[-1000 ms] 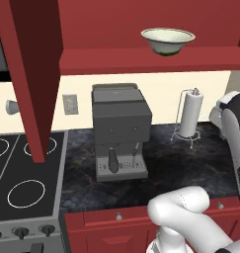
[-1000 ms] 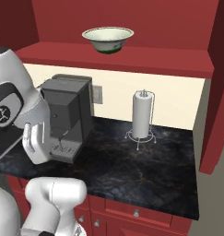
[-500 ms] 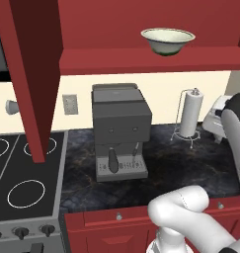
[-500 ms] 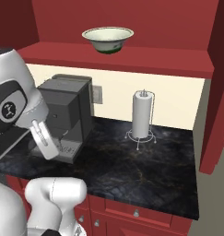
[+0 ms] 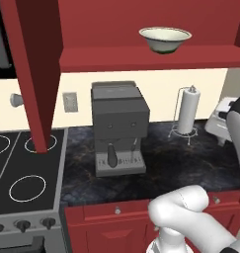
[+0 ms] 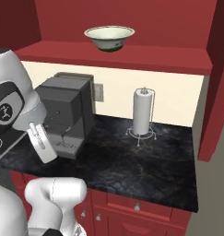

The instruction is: Pick the mug and place it in the sink. Pick the bowl and place it in the open cabinet and then close the cabinet.

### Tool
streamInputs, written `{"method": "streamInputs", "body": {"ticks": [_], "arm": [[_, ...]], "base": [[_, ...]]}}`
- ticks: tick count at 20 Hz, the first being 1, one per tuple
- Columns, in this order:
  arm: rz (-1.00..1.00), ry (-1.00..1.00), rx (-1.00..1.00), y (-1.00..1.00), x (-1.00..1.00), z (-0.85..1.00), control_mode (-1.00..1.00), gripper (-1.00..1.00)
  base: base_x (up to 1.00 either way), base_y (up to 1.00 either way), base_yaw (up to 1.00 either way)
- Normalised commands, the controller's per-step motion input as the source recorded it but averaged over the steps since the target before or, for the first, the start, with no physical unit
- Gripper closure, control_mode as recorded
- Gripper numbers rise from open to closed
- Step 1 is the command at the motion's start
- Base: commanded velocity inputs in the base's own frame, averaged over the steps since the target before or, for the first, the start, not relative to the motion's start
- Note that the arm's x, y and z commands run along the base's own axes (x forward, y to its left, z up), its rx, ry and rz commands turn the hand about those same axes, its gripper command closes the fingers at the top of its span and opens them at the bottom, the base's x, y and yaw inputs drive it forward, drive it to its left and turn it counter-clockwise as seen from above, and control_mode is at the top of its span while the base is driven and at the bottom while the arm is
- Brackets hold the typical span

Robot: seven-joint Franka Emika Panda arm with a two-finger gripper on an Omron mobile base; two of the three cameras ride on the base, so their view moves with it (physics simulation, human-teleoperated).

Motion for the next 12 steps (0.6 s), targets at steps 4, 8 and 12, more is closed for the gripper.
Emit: {"method": "streamInputs", "body": {"ticks": [4,8,12], "arm": [[0.00,0.00,0.00,0.00,0.00,0.00,1.00,-1.00],[0.00,0.00,0.00,0.00,0.00,0.00,1.00,-1.00],[0.00,0.00,0.00,0.00,0.00,0.00,1.00,-1.00]], "base": [[-0.63,0.00,-0.22],[-0.29,0.00,-0.27],[0.01,0.05,-0.21]]}}
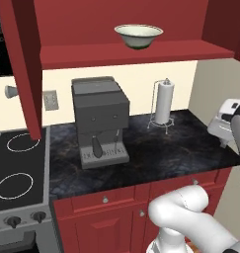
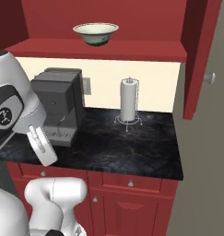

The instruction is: Pick the mug and place it in the sink. Pick the bowl and place it in the open cabinet and then close the cabinet.

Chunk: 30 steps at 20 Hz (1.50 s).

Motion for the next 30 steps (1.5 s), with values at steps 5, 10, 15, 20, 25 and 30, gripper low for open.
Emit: {"method": "streamInputs", "body": {"ticks": [5,10,15,20,25,30], "arm": [[0.00,0.00,0.00,0.00,0.00,0.00,1.00,-1.00],[0.00,0.00,0.00,0.00,0.00,0.00,1.00,-1.00],[0.00,0.00,0.00,0.00,0.00,0.00,1.00,-1.00],[0.00,0.00,0.00,0.00,0.00,0.00,1.00,-1.00],[0.00,0.00,0.00,0.00,0.00,0.00,1.00,-1.00],[0.00,0.00,0.00,0.00,0.00,0.00,1.00,-1.00]], "base": [[0.14,0.04,0.00],[0.51,0.03,0.00],[0.18,0.00,0.00],[0.00,0.00,0.00],[0.00,0.00,0.00],[0.00,0.00,0.00]]}}
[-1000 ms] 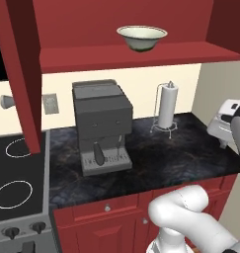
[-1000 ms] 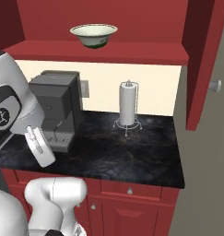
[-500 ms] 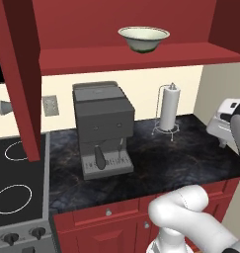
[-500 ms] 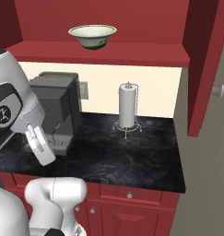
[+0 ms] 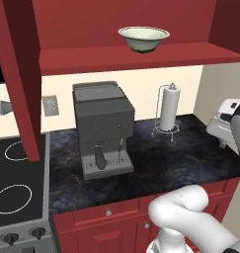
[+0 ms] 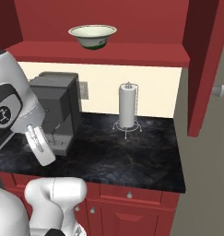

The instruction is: Pick the mug and place it in the sink. Pick the bowl and place it in the open cabinet and then close the cabinet.

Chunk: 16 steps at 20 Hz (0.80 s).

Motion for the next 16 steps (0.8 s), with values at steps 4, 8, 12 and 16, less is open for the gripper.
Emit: {"method": "streamInputs", "body": {"ticks": [4,8,12,16], "arm": [[0.00,-0.04,0.00,0.00,-0.15,0.00,-1.00,-1.00],[-0.03,-0.11,-0.07,-0.08,-0.51,0.12,-1.00,-1.00],[0.00,-0.11,-0.31,-0.48,-0.13,0.42,-1.00,-1.00],[0.00,-0.02,-0.35,-0.73,0.07,0.49,-1.00,-1.00]], "base": [[-0.01,0.00,0.00],[0.00,0.00,0.00],[0.00,0.00,0.00],[0.00,0.00,0.00]]}}
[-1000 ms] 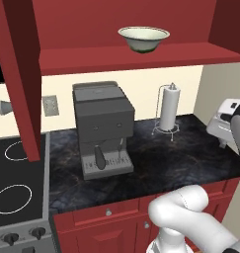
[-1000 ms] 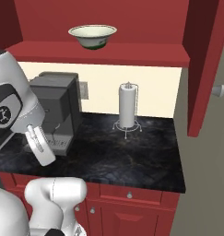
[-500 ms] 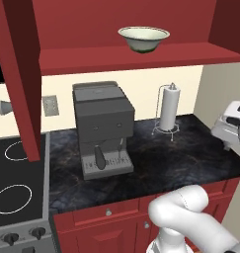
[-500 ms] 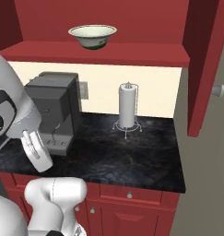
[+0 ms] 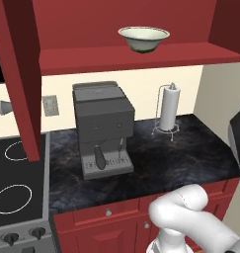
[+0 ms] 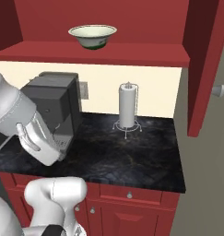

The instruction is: Pick the mug and place it in the sink. Pick the bowl and place it in the open cabinet and then close the cabinet.

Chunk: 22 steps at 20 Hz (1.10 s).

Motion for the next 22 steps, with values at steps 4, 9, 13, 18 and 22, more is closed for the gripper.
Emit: {"method": "streamInputs", "body": {"ticks": [4,9,13,18,22], "arm": [[0.07,0.00,-0.33,-0.48,-0.10,0.45,-1.00,-1.00],[0.00,-0.10,-0.19,-0.48,-0.32,0.10,-1.00,-1.00],[0.01,-0.10,-0.02,-0.54,-0.34,0.03,-1.00,-1.00],[0.02,-0.06,0.00,-0.40,-0.05,0.52,-1.00,-1.00],[0.04,-0.02,-0.02,-0.37,0.00,0.55,-1.00,-1.00]], "base": [[0.00,0.00,0.00],[0.00,0.00,0.00],[0.00,0.00,0.00],[0.00,0.00,0.00],[0.00,0.00,0.00]]}}
